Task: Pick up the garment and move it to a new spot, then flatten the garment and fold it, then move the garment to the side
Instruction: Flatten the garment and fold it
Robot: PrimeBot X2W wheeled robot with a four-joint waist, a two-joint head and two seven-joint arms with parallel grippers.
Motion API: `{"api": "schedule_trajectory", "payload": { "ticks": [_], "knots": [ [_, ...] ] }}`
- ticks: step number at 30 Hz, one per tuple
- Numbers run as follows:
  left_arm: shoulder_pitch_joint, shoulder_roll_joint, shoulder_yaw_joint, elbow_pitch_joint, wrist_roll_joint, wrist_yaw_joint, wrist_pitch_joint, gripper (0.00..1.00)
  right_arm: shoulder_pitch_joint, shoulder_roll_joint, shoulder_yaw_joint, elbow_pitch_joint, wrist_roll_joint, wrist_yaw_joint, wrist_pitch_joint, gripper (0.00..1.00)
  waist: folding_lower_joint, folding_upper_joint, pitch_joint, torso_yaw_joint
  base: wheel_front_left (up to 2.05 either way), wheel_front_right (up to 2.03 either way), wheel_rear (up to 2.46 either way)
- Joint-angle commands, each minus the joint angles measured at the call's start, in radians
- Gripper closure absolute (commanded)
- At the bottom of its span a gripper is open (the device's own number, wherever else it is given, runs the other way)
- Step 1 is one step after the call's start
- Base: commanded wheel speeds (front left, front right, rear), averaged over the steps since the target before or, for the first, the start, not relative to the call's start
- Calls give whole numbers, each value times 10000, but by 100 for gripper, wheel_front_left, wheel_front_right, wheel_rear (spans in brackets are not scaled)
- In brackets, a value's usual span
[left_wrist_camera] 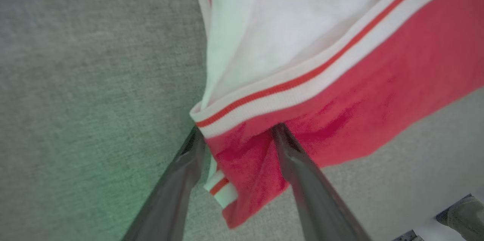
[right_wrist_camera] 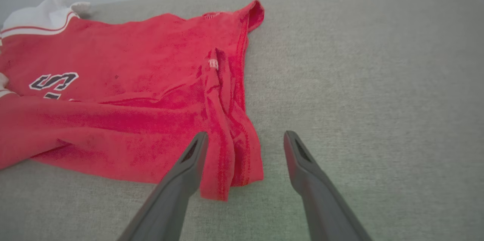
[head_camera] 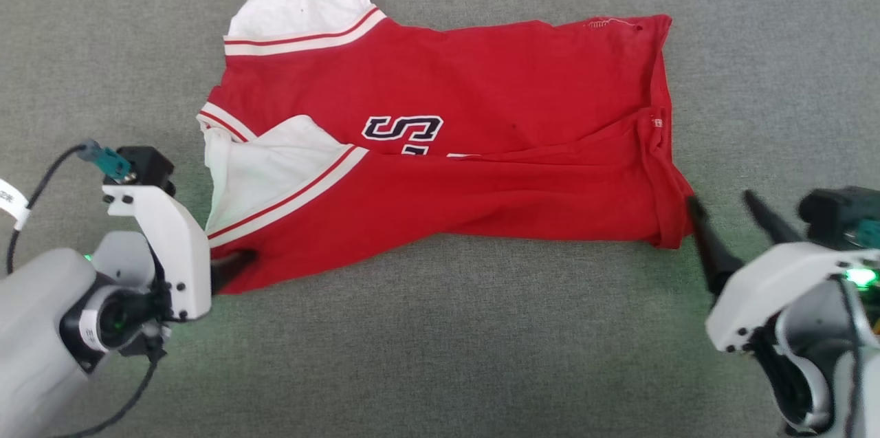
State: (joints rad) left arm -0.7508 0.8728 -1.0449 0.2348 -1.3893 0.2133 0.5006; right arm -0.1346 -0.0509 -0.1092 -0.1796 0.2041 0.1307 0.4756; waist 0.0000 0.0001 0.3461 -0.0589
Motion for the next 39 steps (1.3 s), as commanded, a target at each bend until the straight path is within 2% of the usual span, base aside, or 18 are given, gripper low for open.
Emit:
{"api": "schedule_trajectory", "payload": {
  "ticks": [1,11,17,18,19,23,27,33,39],
  "knots": [
    [194,-383,-248,572,-145,-154,159,100,-252,-52,165,233,245,0,495,0,0,-1,96,-35,0,0,0],
    [-278,-1122,-347,1372,119,-689,141,100,-1220,-629,417,1558,765,0,2694,0,0,-1,287,266,0,0,0],
    [-463,-1386,-331,1578,205,-913,48,100,-1931,-1130,1101,2888,1134,0,3962,0,0,-1,408,488,0,0,0],
    [-491,-1432,-336,1613,223,-939,29,100,-1994,-1247,1257,3147,1167,1,4232,24,0,-1,415,522,0,0,0],
    [-513,-1446,-352,1649,247,-978,17,100,-2007,-1412,1456,3372,1207,0,4513,100,0,-1,420,559,0,0,0],
    [-490,-1390,-333,1706,218,-975,54,100,-2177,-1695,1472,3545,1632,-3,5083,100,0,-1,369,684,0,0,0],
    [-434,-1023,-257,1422,95,-774,272,100,-2140,-1980,1383,3127,2021,-3,5594,100,0,-1,264,751,0,0,0],
    [-304,-212,-43,355,-143,60,561,100,-1938,-2247,891,1916,2380,-3,6329,100,0,-1,65,931,0,0,0],
    [85,715,93,-1410,-241,1087,684,100,-1340,-2554,419,674,2539,-3,7231,100,0,-1,-51,1110,0,0,0]
  ]
}}
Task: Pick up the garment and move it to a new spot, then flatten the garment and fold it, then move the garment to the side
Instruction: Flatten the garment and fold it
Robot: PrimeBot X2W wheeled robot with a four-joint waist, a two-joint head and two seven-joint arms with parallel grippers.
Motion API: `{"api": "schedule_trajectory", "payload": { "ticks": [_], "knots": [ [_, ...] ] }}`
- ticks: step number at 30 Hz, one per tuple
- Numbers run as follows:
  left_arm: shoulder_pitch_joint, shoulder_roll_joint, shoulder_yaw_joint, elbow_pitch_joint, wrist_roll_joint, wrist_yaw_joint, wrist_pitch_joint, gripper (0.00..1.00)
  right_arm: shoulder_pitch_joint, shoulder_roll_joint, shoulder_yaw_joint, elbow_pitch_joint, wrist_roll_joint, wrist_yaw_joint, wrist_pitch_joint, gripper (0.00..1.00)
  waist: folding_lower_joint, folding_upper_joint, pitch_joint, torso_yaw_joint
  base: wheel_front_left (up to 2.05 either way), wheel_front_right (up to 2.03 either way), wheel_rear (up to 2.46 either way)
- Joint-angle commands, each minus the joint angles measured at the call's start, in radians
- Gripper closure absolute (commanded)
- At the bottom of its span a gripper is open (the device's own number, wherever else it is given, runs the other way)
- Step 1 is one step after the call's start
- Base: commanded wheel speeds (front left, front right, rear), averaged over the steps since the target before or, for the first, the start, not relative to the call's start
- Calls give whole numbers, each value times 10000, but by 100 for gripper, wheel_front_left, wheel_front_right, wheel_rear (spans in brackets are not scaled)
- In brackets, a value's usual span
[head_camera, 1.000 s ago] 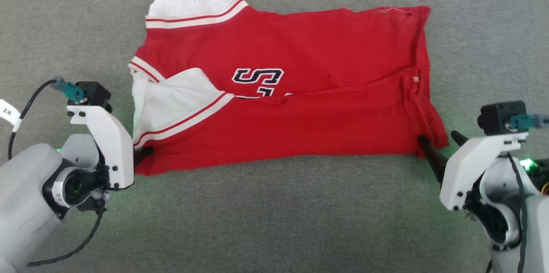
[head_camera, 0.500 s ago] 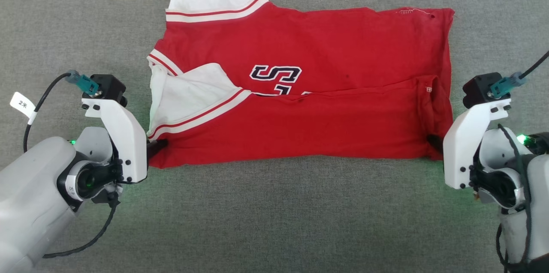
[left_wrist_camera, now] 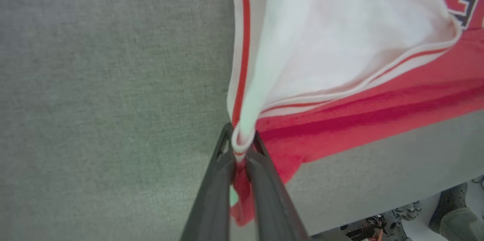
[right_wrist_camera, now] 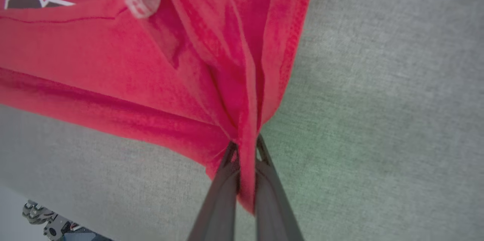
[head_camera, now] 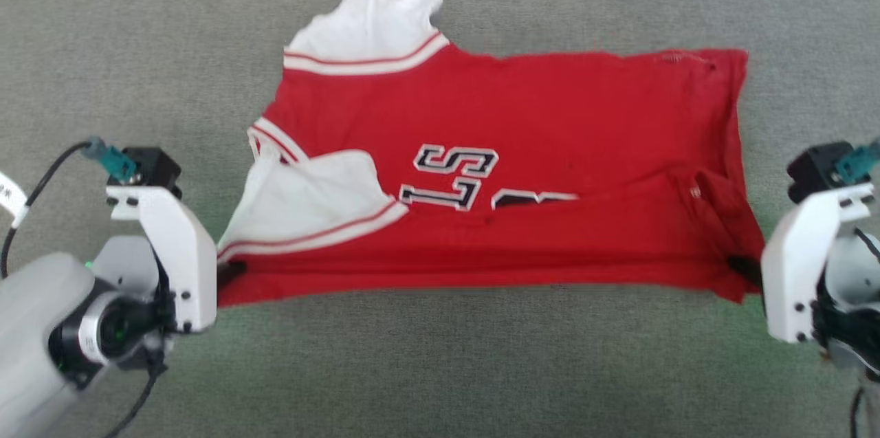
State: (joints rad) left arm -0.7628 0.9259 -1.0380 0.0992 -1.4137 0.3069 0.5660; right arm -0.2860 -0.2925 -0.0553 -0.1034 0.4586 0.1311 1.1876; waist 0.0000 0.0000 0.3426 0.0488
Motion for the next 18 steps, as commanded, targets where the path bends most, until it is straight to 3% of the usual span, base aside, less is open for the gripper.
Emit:
{"api": "schedule_trajectory", "payload": {
  "ticks": [1,7,12,13,14,15,16,17,18],
  "knots": [
    [285,293,31,-361,-13,320,6,100,308,-148,-196,-276,37,-7,287,100,0,0,-22,64,0,0,0],
    [1013,697,-30,-1652,-266,1058,-215,100,1086,95,-678,-1194,51,-7,1009,100,0,0,19,168,0,0,0],
    [1357,375,-187,-1601,-349,1043,-351,100,1421,365,-627,-1230,-68,-7,883,100,0,0,78,184,0,0,0],
    [1414,264,-243,-1483,-332,968,-365,95,1469,426,-578,-1157,-114,-7,788,100,0,0,85,171,0,0,0],
    [1436,161,-268,-1340,-327,914,-410,68,1488,470,-525,-1066,-142,-7,681,100,0,0,89,162,0,0,0],
    [1487,40,-278,-1142,-404,865,-430,57,1470,501,-446,-981,-198,-7,495,73,0,0,85,149,0,0,0],
    [1517,-45,-301,-970,-428,817,-429,50,1462,530,-410,-858,-254,-7,348,58,0,0,66,130,0,0,0],
    [1485,-91,-332,-807,-363,739,-442,16,1489,506,-328,-737,-355,-6,248,53,0,0,40,106,0,0,0],
    [1434,-125,-288,-664,-356,724,-490,0,1496,495,-263,-652,-393,-7,123,4,0,0,7,77,0,0,0]
  ]
}}
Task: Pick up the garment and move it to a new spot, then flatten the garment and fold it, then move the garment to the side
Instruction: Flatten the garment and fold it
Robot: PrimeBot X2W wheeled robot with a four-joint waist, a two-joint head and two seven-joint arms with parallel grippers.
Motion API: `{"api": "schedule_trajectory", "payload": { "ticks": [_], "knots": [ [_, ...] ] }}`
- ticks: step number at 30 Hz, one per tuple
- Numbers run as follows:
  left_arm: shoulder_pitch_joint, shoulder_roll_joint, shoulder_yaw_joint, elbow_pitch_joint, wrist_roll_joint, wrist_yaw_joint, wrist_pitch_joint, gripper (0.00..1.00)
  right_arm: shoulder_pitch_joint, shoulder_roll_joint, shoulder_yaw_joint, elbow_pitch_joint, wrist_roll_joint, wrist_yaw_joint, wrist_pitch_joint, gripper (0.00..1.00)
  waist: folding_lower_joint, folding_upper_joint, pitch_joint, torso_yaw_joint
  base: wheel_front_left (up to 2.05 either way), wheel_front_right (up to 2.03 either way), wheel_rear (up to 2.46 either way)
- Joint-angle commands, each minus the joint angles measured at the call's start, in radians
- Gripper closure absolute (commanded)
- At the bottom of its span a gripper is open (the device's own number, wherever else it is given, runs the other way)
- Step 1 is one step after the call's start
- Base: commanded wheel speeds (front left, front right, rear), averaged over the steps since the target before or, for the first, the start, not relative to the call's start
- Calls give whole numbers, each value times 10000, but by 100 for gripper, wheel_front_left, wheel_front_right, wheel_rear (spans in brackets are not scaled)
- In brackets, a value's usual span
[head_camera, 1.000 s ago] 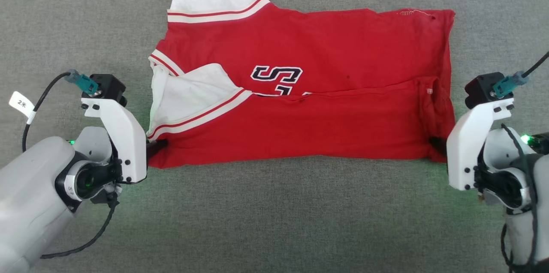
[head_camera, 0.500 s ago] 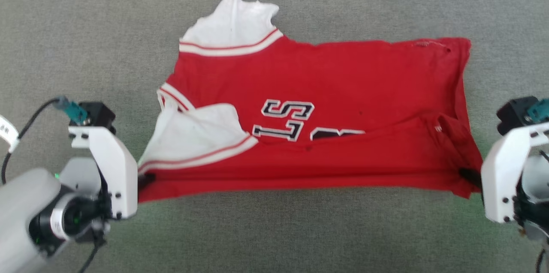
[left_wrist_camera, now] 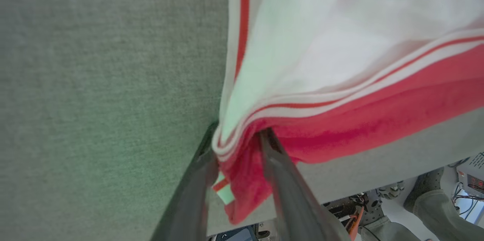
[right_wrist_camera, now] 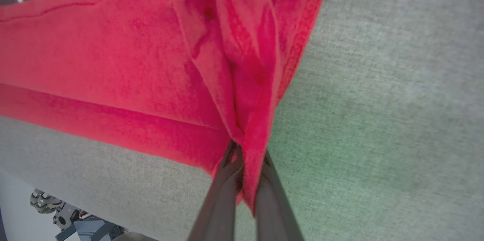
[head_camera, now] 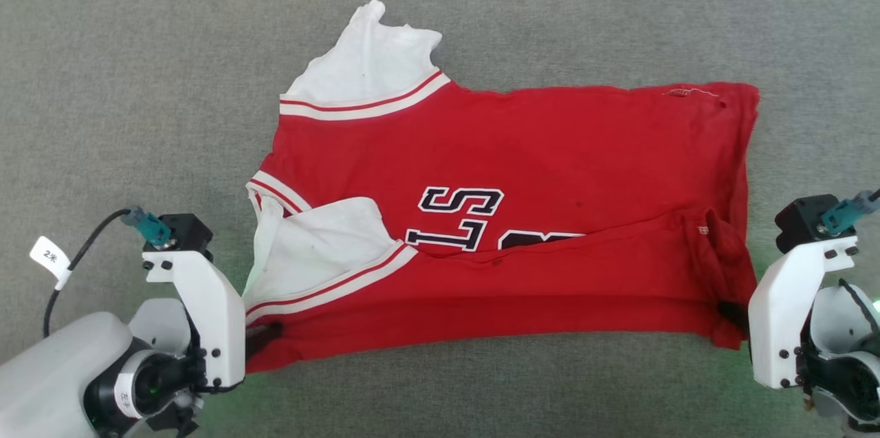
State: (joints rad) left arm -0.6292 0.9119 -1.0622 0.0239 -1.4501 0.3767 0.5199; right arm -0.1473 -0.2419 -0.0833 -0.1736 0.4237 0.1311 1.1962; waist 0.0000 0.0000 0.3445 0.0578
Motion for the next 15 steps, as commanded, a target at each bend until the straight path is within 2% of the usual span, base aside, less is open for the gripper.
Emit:
{"api": "schedule_trajectory", "payload": {
  "ticks": [1,7,11,13,15],
  "knots": [
    [52,26,-6,181,-40,-12,17,0,82,46,-17,90,-67,-7,-108,0,0,0,-51,-52,0,0,0],
    [-575,639,476,-291,119,157,-10,0,141,95,-157,-527,-180,-6,-777,0,0,0,-271,-338,0,0,0],
    [-1111,1271,783,-684,283,333,181,0,42,357,-274,-1222,-323,-6,-1656,0,0,0,-329,-719,0,0,0],
    [-1425,1421,938,-750,410,219,214,0,-66,507,-156,-1481,-470,-6,-2275,0,0,0,-316,-965,0,0,0],
    [-1998,1514,1083,-541,793,-160,151,0,-193,852,48,-1690,-699,-4,-3234,0,0,0,-236,-1378,0,0,0]
  ]
}}
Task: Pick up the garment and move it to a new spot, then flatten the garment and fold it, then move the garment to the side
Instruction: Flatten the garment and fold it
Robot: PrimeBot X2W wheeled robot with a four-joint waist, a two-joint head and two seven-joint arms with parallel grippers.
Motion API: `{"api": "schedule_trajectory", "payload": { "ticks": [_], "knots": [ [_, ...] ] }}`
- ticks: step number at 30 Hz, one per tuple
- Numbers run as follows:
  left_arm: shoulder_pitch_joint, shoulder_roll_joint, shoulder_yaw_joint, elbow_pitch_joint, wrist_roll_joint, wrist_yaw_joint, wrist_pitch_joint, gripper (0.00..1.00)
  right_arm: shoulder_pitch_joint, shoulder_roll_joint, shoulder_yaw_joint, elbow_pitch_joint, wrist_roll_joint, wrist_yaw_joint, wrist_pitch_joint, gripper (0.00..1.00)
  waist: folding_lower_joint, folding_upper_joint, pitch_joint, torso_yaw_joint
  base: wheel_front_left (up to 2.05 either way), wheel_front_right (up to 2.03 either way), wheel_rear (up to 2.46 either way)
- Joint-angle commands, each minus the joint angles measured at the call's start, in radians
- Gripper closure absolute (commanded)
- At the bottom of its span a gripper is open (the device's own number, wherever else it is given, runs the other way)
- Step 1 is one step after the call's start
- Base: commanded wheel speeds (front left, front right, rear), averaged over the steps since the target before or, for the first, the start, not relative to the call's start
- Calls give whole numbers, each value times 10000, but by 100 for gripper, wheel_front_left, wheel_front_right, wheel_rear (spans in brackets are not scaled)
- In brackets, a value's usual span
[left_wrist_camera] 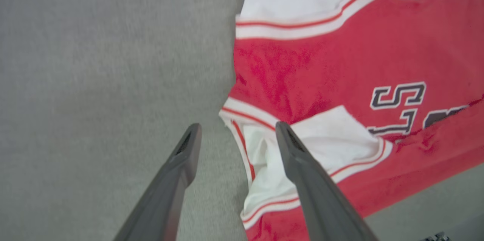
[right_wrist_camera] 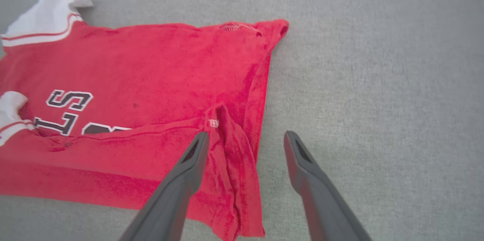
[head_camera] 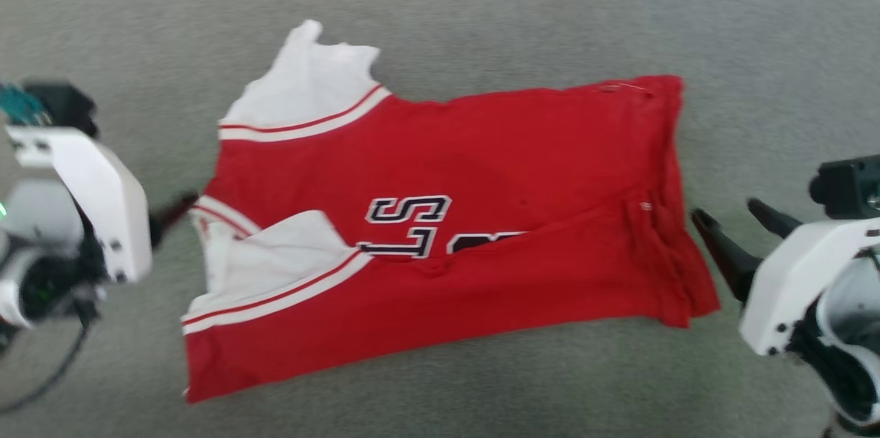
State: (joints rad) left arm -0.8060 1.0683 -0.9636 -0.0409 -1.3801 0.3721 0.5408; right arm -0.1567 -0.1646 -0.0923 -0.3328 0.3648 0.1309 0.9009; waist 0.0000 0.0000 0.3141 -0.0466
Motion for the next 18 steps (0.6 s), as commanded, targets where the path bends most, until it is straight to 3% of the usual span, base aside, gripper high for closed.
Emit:
{"api": "schedule_trajectory", "payload": {
  "ticks": [1,11,18],
  "knots": [
    [-403,-76,110,233,218,-259,-35,0,-196,188,234,-132,-199,-4,-639,0,0,0,109,-486,0,0,0],
    [-2445,-723,144,2454,1388,-1782,245,0,-1129,908,1165,524,-1210,-2,-4650,0,0,0,788,-1992,0,0,0],
    [-3634,-1493,44,4410,1826,-2545,628,0,-1555,1140,1512,1448,-1290,-2,-6032,0,0,0,1359,-2606,0,0,0]
  ]
}}
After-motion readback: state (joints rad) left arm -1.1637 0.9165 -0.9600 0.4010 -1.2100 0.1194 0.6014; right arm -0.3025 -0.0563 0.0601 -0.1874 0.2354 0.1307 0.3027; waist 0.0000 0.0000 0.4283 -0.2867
